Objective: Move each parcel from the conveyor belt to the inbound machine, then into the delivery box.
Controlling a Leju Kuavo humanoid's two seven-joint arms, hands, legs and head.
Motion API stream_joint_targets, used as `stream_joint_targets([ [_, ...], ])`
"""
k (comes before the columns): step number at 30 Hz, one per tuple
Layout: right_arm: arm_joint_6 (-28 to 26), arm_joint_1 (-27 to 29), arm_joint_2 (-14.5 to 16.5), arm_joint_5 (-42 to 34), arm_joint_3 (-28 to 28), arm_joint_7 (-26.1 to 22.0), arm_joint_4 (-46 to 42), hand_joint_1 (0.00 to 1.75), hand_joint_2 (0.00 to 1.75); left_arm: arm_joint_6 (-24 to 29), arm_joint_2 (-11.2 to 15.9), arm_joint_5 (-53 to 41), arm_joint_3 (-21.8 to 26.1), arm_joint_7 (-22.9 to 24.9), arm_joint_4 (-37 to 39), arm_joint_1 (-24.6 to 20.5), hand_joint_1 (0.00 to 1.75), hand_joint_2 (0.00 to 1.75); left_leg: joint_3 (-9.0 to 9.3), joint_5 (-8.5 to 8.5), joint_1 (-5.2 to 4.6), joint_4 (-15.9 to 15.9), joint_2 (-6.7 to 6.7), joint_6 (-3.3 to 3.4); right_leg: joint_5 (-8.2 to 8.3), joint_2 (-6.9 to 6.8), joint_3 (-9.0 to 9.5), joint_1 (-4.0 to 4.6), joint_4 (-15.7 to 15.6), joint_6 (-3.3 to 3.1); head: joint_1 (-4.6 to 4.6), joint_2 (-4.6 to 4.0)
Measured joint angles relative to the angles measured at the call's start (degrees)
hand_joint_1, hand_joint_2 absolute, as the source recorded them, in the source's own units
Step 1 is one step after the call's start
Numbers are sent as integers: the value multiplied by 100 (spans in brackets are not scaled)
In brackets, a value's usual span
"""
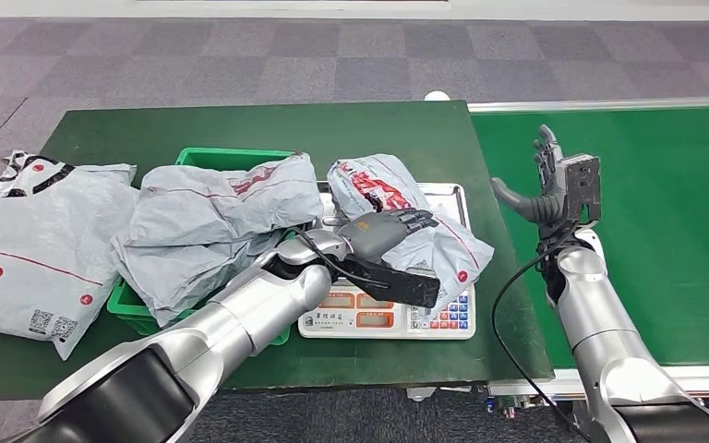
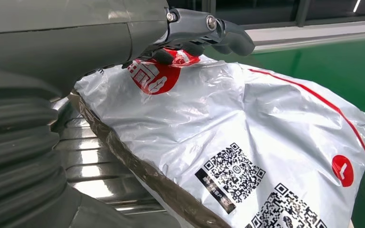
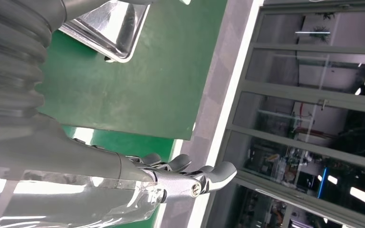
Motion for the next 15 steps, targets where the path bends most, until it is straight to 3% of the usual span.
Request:
stream_joint_targets([
  [15,0,-1,0,-2,0,-2,-30,0,175,0,-15,0,-31,0,58,0,0,175,0,0,0,0,0,0,0,0,0,0,0,0,0,0],
])
